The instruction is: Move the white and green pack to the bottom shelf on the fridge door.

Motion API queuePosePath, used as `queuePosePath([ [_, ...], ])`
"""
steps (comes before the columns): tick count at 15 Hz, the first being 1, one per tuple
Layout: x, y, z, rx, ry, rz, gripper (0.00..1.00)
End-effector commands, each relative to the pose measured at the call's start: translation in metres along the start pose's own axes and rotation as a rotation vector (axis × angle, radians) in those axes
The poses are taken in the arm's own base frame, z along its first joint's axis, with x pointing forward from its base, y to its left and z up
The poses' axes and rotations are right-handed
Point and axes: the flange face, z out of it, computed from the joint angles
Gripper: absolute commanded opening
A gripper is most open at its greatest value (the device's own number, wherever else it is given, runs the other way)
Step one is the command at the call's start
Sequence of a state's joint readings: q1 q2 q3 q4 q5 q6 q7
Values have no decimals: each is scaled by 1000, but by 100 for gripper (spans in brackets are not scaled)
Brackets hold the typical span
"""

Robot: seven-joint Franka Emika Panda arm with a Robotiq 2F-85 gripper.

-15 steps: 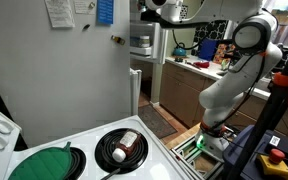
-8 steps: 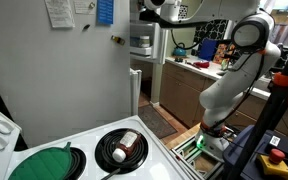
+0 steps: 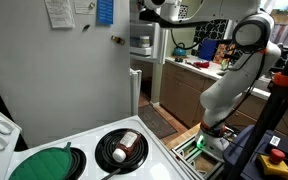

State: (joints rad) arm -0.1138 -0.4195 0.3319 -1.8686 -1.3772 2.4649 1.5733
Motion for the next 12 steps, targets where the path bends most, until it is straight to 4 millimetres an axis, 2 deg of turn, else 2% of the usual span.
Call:
queuePosePath([
  [1, 4, -6, -3, 10, 13, 3, 100],
  [6, 4, -18, -12, 58, 6, -1, 100],
  [7, 4, -13, -12, 49, -2, 4, 100],
  [12, 2, -17, -14, 62, -8, 4, 100],
])
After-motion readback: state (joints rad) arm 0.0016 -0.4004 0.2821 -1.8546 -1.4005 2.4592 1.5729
